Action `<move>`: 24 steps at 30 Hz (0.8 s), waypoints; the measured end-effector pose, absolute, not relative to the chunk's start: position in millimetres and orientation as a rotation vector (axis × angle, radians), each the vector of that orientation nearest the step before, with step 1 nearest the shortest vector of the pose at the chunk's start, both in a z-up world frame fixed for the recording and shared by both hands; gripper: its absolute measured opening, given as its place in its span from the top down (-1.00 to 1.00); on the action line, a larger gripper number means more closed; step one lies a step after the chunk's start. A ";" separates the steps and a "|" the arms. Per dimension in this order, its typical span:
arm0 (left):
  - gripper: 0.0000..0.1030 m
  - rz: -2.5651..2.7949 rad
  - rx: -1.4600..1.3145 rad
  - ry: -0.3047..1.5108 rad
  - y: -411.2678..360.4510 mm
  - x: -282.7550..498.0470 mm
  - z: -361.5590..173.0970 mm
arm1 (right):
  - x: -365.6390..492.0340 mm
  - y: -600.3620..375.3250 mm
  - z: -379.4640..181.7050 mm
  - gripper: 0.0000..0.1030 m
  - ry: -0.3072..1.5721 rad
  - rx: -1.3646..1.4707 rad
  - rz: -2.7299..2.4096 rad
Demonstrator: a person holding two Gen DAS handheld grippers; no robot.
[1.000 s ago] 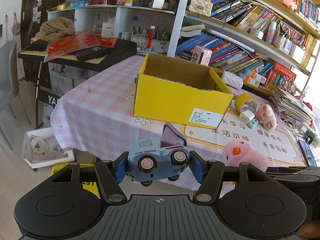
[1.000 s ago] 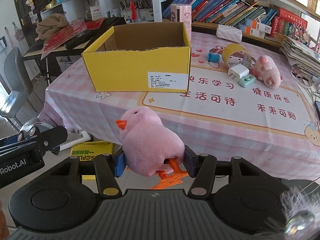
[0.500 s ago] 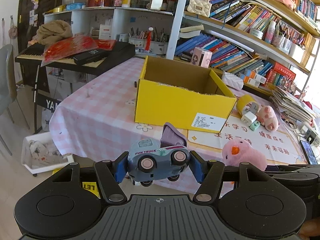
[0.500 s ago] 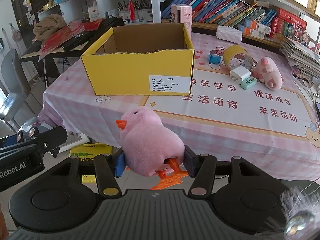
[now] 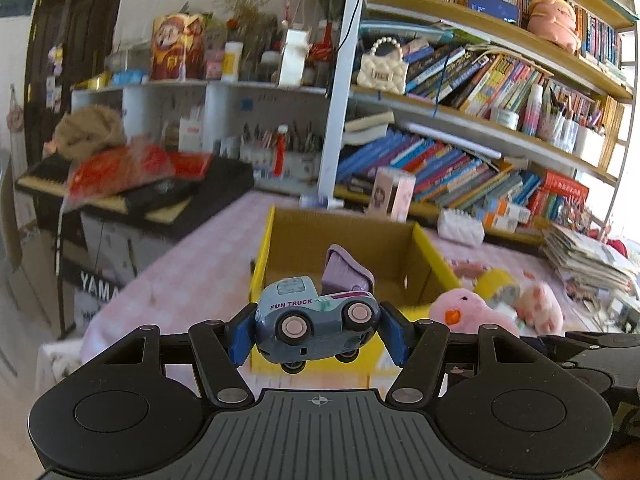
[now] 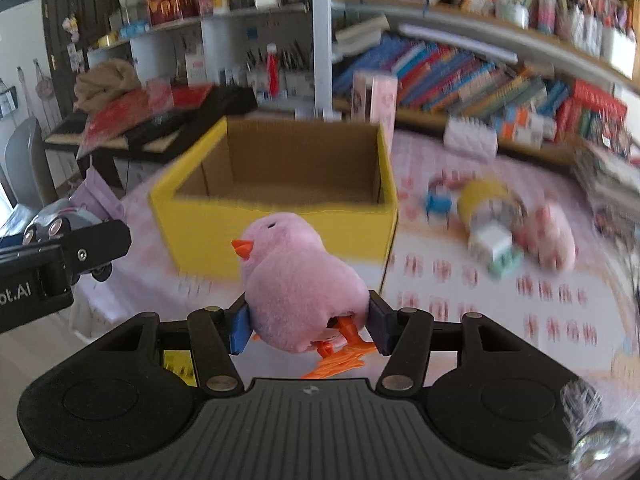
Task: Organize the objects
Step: 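Carry the truck and the chick toward the yellow box with both grippers, then lower the truck and chick into the box and open both grippers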
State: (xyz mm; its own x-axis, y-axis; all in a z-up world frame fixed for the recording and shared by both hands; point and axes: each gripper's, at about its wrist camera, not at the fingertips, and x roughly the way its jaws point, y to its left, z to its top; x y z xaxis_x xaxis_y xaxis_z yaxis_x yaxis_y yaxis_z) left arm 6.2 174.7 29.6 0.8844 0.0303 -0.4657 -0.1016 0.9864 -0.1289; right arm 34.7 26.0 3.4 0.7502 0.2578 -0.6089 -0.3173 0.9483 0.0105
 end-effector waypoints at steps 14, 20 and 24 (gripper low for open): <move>-0.22 0.145 -0.124 0.532 166.9 125.4 17.6 | 174.9 42.8 -5.2 -0.05 0.615 -0.232 0.384; -0.22 0.169 -0.095 0.604 161.4 157.8 -1.8 | 216.5 56.5 -30.2 -0.05 0.690 -0.307 0.484; -0.22 0.181 -0.067 0.638 157.5 173.6 -12.6 | 235.1 62.7 -44.6 -0.05 0.737 -0.347 0.526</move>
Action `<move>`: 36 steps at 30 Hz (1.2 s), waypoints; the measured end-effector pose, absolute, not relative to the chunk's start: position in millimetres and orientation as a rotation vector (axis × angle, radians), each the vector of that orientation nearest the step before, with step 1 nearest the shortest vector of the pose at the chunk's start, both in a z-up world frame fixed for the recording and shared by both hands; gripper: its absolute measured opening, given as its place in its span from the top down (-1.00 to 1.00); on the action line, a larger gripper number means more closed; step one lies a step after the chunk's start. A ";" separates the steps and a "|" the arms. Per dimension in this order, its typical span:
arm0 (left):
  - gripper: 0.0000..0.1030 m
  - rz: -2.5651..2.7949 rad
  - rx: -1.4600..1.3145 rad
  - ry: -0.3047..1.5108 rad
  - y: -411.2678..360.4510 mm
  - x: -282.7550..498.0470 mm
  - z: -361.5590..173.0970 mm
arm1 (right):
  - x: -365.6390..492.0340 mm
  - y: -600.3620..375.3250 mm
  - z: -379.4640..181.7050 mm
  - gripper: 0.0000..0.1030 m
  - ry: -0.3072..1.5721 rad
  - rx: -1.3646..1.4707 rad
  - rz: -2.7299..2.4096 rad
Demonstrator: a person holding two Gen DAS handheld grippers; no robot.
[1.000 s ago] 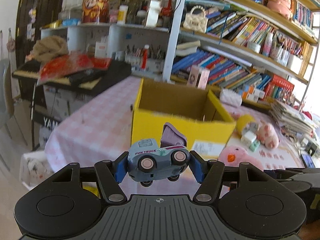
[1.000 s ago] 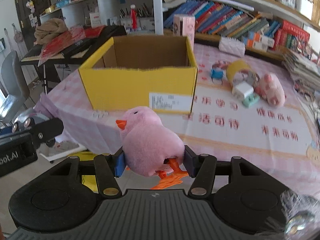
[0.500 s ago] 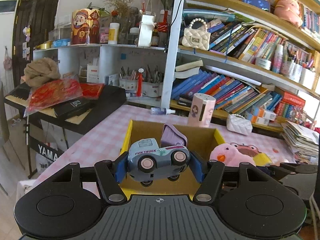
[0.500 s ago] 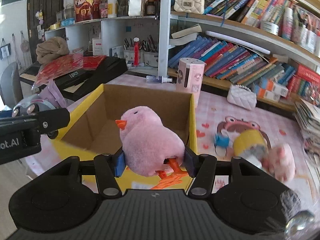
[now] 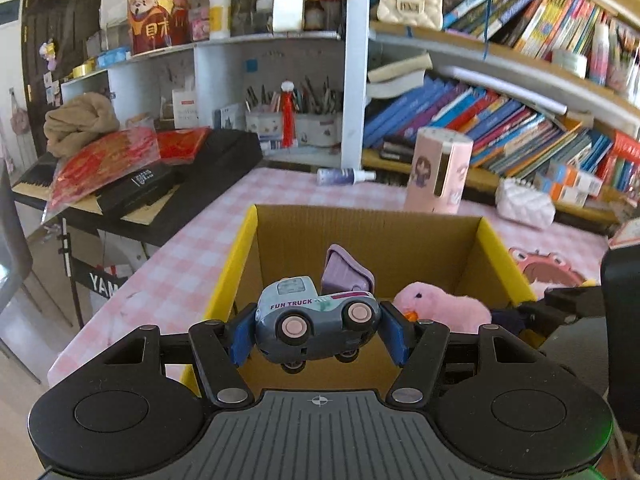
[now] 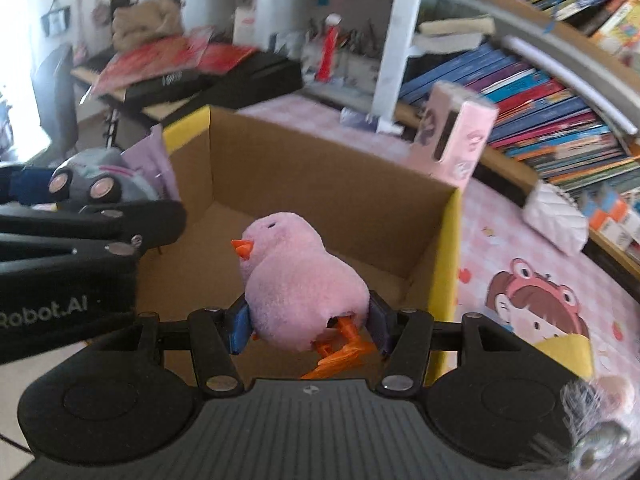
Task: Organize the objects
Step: 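Lower the truck and chick into the box and open both grippers, then withdraw both grippers from the box back toward the remaining toys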
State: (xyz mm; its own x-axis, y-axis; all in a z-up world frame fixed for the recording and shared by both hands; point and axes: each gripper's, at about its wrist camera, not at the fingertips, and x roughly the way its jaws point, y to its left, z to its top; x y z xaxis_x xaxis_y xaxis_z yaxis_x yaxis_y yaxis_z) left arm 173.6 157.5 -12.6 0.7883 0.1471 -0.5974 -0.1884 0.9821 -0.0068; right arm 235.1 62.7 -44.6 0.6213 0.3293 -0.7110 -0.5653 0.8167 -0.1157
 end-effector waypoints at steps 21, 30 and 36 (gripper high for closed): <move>-0.53 0.219 -0.064 0.612 148.0 187.9 -18.5 | 251.9 68.0 -46.0 -0.52 0.704 -0.504 0.616; -0.72 0.253 -0.100 0.453 145.9 129.5 21.4 | 201.7 37.7 -15.5 -0.57 0.583 -0.380 0.556; -0.83 0.281 -0.145 0.435 149.6 90.9 22.9 | 158.8 13.8 -4.3 -0.69 0.552 -0.279 0.448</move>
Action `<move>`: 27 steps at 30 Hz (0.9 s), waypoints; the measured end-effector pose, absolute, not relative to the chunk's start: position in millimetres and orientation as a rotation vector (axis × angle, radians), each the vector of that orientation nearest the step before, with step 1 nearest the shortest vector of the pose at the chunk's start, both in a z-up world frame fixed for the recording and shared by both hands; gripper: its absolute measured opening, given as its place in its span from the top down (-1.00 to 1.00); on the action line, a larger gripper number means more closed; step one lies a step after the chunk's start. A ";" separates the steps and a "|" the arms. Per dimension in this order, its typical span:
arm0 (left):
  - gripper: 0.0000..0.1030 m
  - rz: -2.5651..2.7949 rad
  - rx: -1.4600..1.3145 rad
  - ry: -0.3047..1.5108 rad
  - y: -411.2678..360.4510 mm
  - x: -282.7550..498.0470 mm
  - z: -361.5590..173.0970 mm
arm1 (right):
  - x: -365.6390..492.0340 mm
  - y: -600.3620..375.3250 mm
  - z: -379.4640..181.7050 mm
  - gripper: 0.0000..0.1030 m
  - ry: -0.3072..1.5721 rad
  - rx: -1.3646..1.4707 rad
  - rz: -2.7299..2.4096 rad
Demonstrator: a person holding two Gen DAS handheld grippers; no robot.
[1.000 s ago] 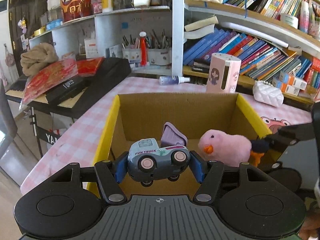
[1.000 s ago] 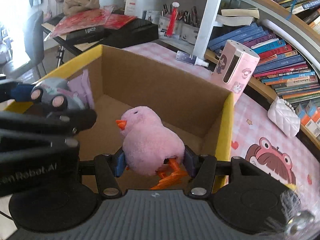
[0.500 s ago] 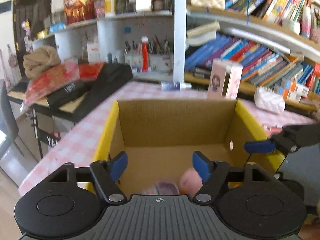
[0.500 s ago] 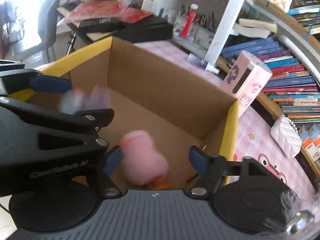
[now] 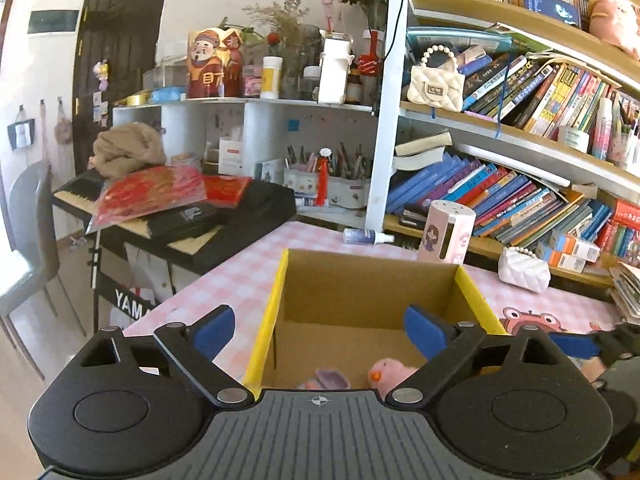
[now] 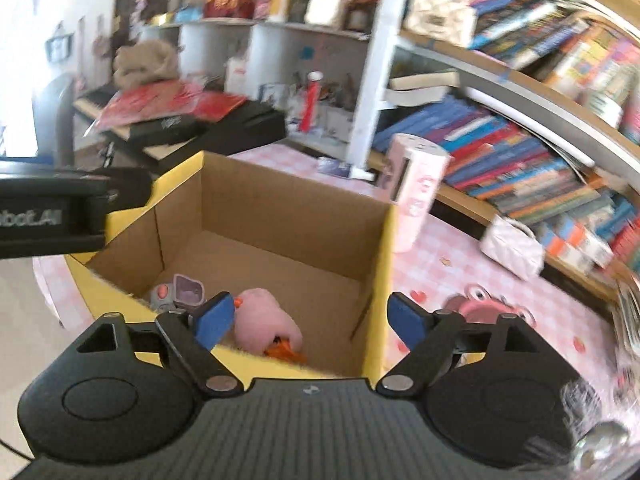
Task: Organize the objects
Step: 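Withdraw both grippers from the box back toward the remaining toys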
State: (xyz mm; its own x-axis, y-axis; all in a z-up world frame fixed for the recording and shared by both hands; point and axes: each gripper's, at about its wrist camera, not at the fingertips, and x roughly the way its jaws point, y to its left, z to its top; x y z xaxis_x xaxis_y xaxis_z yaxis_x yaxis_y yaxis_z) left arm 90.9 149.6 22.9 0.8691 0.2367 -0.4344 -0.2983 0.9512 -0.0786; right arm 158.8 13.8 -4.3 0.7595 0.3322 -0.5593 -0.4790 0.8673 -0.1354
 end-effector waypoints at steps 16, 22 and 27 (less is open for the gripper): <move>-0.83 0.259 -0.143 0.617 140.6 -6.3 -14.3 | 57.2 -31.5 -33.2 -0.74 0.657 -0.139 0.184; -0.83 0.228 -0.115 0.688 128.8 -35.9 -27.0 | 15.0 -39.0 -46.3 -0.76 0.709 -0.126 0.167; -0.83 0.178 -0.110 0.713 116.1 -50.6 -33.2 | -9.2 -55.6 -51.2 -0.79 0.738 -0.103 0.123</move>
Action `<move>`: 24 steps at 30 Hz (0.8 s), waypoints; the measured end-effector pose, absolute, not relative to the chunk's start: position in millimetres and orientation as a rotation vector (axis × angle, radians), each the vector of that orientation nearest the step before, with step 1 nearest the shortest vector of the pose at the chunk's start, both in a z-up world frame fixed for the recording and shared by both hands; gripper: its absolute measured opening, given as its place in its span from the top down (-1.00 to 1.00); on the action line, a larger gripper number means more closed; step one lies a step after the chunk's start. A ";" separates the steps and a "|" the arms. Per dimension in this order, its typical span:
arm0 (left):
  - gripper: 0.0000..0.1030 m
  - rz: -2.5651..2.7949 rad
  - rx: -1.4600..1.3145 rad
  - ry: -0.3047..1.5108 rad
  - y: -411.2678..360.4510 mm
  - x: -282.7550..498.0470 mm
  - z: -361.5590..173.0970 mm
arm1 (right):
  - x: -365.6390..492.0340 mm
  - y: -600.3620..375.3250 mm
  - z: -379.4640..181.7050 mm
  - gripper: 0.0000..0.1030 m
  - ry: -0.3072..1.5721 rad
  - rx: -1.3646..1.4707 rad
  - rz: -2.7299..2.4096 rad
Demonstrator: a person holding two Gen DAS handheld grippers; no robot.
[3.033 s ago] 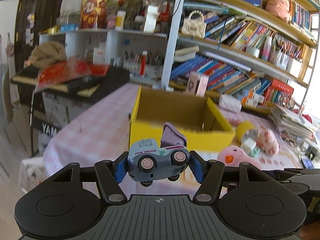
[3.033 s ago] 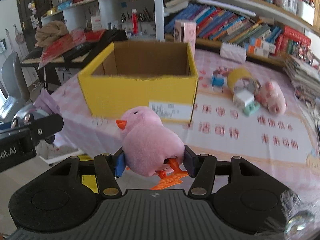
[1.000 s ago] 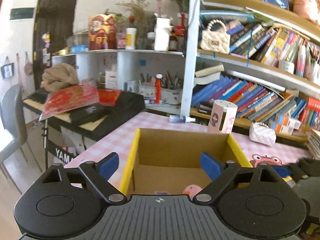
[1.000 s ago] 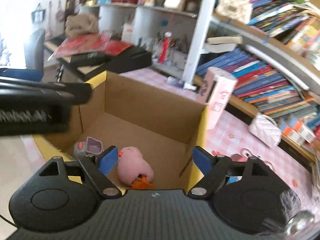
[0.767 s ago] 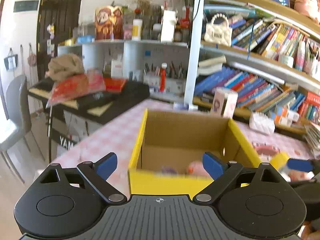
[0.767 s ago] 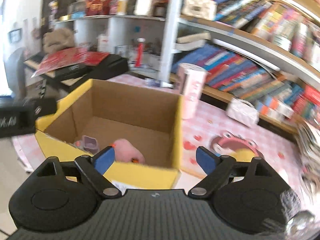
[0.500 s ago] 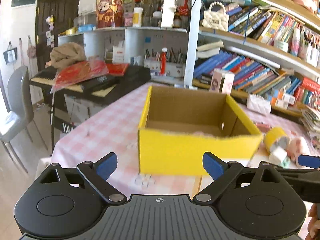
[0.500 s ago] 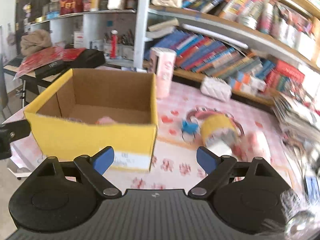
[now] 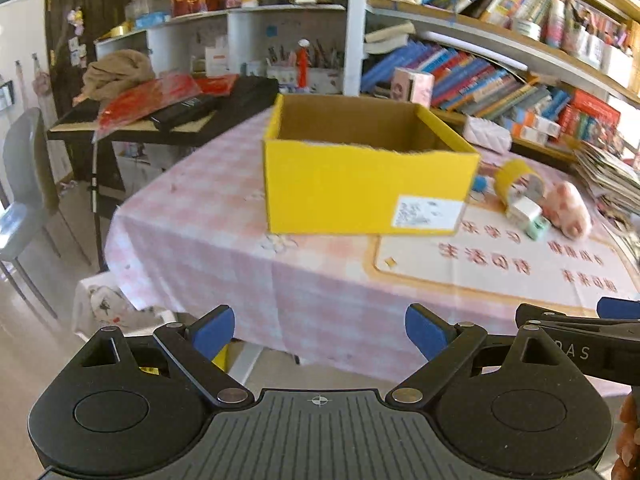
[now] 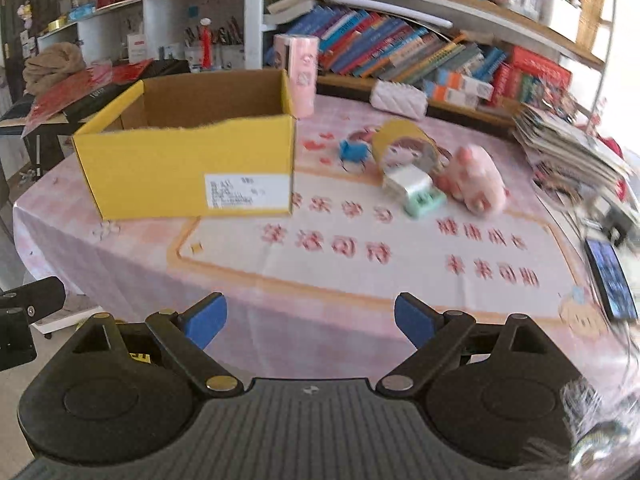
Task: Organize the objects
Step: 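Withdraw both grippers from the box back toward the remaining toys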
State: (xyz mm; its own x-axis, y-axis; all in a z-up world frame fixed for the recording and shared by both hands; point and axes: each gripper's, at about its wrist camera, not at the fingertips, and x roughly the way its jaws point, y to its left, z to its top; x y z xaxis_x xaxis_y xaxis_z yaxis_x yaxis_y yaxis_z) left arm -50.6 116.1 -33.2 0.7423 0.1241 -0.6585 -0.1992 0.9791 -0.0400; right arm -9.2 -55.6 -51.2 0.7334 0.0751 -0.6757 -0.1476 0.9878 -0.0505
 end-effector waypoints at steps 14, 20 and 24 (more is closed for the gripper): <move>-0.83 -0.042 -0.044 0.737 56.7 -43.9 -38.3 | -44.3 -121.6 -52.2 -0.80 0.758 -0.029 -0.079; -0.83 -0.131 -0.007 0.733 32.1 -31.3 -36.8 | -44.4 -148.3 -51.3 -0.81 0.760 0.007 -0.155; -0.83 -0.163 0.006 0.737 20.7 -23.1 -38.4 | -38.5 -160.2 -53.4 -0.81 0.765 0.023 -0.182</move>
State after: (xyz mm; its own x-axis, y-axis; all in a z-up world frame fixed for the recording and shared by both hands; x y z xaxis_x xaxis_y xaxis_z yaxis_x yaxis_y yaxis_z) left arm -23.1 20.7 -38.4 0.7285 -0.1458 -0.6693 0.1499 0.9873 -0.0519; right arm -38.5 -160.2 -53.4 0.7062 -0.1550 -0.6908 0.1718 0.9841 -0.0452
